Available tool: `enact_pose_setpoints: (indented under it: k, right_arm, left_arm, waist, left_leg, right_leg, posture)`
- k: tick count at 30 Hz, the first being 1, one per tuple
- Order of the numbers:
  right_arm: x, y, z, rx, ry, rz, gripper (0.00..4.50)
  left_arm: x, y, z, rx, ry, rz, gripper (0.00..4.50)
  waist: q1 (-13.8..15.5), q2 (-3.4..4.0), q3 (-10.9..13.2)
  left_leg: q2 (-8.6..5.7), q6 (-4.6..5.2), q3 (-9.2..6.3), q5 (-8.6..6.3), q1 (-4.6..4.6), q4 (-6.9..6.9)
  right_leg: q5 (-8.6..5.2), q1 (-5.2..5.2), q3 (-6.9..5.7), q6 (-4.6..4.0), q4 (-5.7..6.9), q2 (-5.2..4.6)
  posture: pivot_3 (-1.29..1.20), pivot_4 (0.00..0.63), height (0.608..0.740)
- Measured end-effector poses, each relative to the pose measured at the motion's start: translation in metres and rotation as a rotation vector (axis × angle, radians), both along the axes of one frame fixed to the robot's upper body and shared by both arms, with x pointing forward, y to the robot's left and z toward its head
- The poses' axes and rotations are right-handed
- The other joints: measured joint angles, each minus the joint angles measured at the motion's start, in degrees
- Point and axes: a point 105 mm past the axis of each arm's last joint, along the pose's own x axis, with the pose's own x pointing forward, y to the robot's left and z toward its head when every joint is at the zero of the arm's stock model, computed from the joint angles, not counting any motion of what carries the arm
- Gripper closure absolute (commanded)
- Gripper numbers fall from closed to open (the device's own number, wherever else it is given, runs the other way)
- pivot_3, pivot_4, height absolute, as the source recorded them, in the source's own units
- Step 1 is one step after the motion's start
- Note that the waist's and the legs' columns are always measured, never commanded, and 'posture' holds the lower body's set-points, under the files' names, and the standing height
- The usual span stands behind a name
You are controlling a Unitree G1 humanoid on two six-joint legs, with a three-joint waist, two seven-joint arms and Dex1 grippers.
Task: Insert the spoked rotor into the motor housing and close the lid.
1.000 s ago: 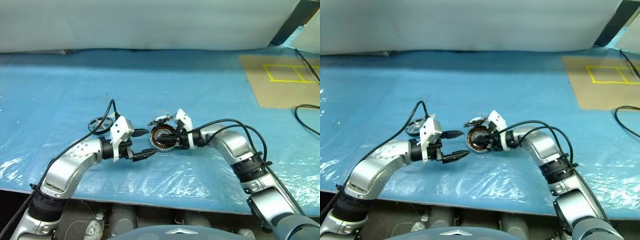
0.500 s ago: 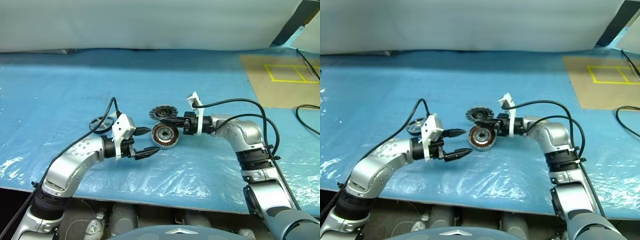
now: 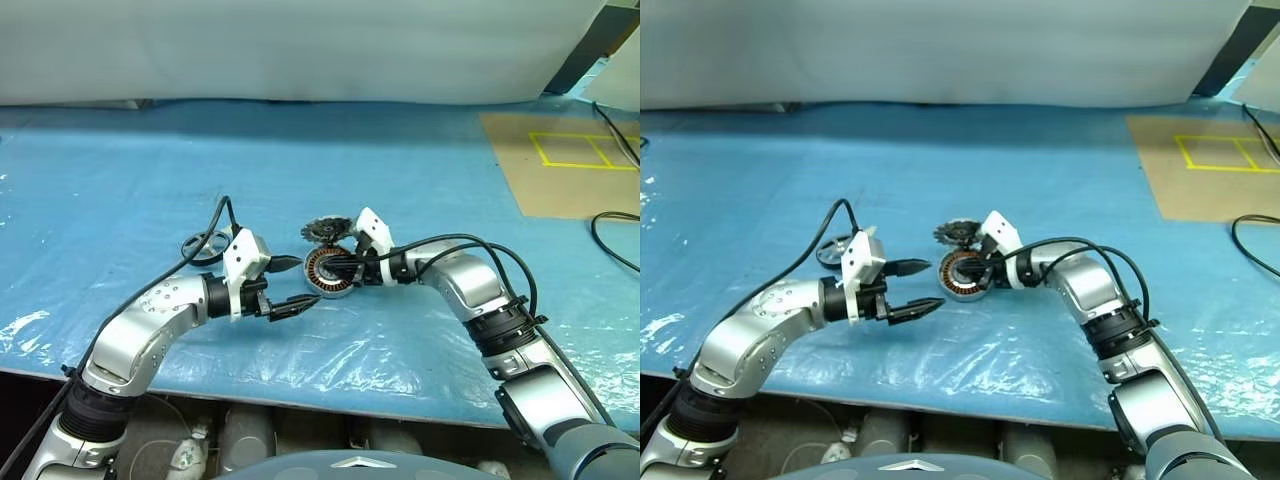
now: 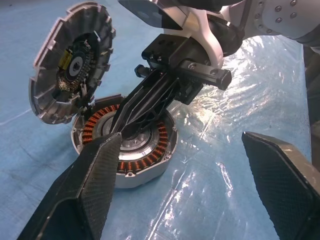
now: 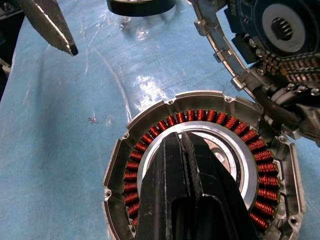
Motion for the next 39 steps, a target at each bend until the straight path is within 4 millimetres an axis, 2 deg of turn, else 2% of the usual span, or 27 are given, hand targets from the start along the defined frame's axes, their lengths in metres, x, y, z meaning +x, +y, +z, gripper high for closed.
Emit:
enact_pose_setpoints:
  k: [5, 7, 10, 12, 15, 16, 21, 25, 30, 34, 36, 39]
  right_arm:
    - [0.004, 0.0, 0.007, 0.119, 0.09, -0.054, 4.47]
    - [0.004, 0.002, 0.02, 0.211, 0.131, -0.056, 4.47]
    - [-0.002, 0.005, 0.032, 0.234, 0.116, -0.006, 4.47]
    - [-0.008, 0.005, 0.027, 0.204, 0.118, 0.016, 4.47]
    - [-0.013, 0.001, 0.003, 0.095, 0.125, 0.02, 4.47]
    - [-0.013, 0.001, 0.001, 0.09, 0.118, 0.02, 4.47]
    - [-0.002, -0.002, 0.001, 0.034, 0.033, 0.005, 4.47]
    - [-0.002, -0.001, 0.005, 0.11, 0.103, -0.029, 4.47]
    - [0.0, -0.005, 0.029, 0.279, 0.186, -0.053, 4.47]
    - [0.001, -0.006, 0.042, 0.332, 0.191, -0.053, 4.47]
    - [0.002, -0.006, 0.039, 0.296, 0.17, -0.058, 4.47]
    - [-0.001, -0.005, 0.021, 0.189, 0.146, -0.05, 4.47]
  left_arm:
    - [0.0, 0.0, 0.0, -0.001, -0.001, -0.001, 0.46]
    - [0.002, -0.001, 0.003, 0.0, -0.007, -0.003, 0.46]
    - [0.002, -0.002, 0.004, 0.001, -0.005, -0.004, 0.46]
    - [0.002, -0.002, 0.004, 0.0, 0.006, -0.003, 0.46]
    - [-0.001, -0.004, 0.008, -0.003, 0.008, -0.008, 0.46]
    - [-0.001, -0.004, 0.009, -0.002, 0.01, -0.008, 0.46]
    - [-0.001, -0.007, 0.016, 0.0, -0.004, -0.012, 0.46]
    - [0.0, -0.007, 0.015, 0.001, 0.002, -0.013, 0.46]
    - [0.003, -0.004, 0.012, -0.002, 0.007, -0.007, 0.46]
    - [0.003, -0.004, 0.011, -0.002, 0.012, -0.008, 0.46]
    - [0.002, -0.004, 0.01, -0.003, 0.013, -0.008, 0.46]
    - [-0.002, -0.003, 0.006, -0.002, 0.028, -0.003, 0.46]
  waist:
    - [0.0, 0.01, 0.0]
    - [0.0, 0.02, 0.0]
    - [0.0, 0.01, 0.0]
    - [0.0, 0.01, 0.0]
    - [0.0, 0.01, 0.0]
    - [0.0, 0.02, 0.0]
    - [-0.1, 0.01, 0.0]
    - [-0.1, 0.02, 0.0]
    - [0.0, 0.02, 0.0]
    - [-0.1, 0.02, 0.0]
    - [-0.1, 0.02, 0.0]
    - [0.0, 0.02, 0.0]
  left_leg:
    - [0.0, 0.01, 0.0, 0.01, -0.08, 0.0]
    - [0.01, 0.02, -0.01, 0.02, -0.29, 0.0]
    - [0.01, 0.02, -0.01, 0.02, -0.39, -0.03]
    - [0.01, 0.01, 0.0, 0.02, -0.4, -0.09]
    - [0.02, 0.0, 0.0, 0.02, -0.5, -0.09]
    - [0.02, 0.0, 0.0, 0.02, -0.5, -0.07]
    - [0.01, 0.01, 0.0, 0.01, -0.25, 0.05]
    - [0.01, 0.02, 0.0, 0.01, -0.18, 0.08]
    - [0.01, 0.02, 0.0, 0.02, -0.45, 0.07]
    - [0.01, 0.02, 0.0, 0.03, -0.5, -0.02]
    - [0.02, 0.01, 0.0, 0.02, -0.51, -0.02]
    - [0.03, 0.0, 0.0, 0.02, -0.52, -0.02]
  right_leg:
    - [0.0, -0.12, 0.03, -0.01, 0.02, 0.01]
    - [0.01, -0.33, 0.05, -0.01, 0.05, 0.03]
    - [0.03, -0.43, 0.03, 0.0, 0.05, 0.05]
    - [0.03, -0.44, -0.02, 0.01, 0.05, 0.05]
    - [0.03, -0.51, -0.09, 0.0, 0.05, 0.06]
    - [0.03, -0.52, -0.09, 0.0, 0.07, 0.05]
    - [0.01, -0.27, -0.01, -0.01, 0.08, 0.04]
    - [0.02, -0.19, 0.03, -0.01, 0.11, 0.03]
    - [0.02, -0.46, 0.05, 0.0, 0.08, 0.05]
    - [0.03, -0.56, 0.0, 0.0, 0.1, 0.08]
    - [0.03, -0.56, -0.03, -0.01, 0.1, 0.09]
    - [0.03, -0.56, -0.04, -0.01, 0.09, 0.07]
  posture:
    - [0.0, 0.15, 0.74]
    - [0.0, 0.15, 0.74]
    - [0.0, 0.15, 0.74]
    - [0.0, 0.15, 0.74]
    - [0.0, 0.15, 0.74]
    - [0.0, 0.15, 0.74]
    - [0.0, 0.15, 0.74]
    - [0.0, 0.15, 0.74]
    - [0.0, 0.15, 0.74]
    - [0.0, 0.15, 0.74]
    - [0.0, 0.15, 0.74]
    - [0.0, 0.15, 0.74]
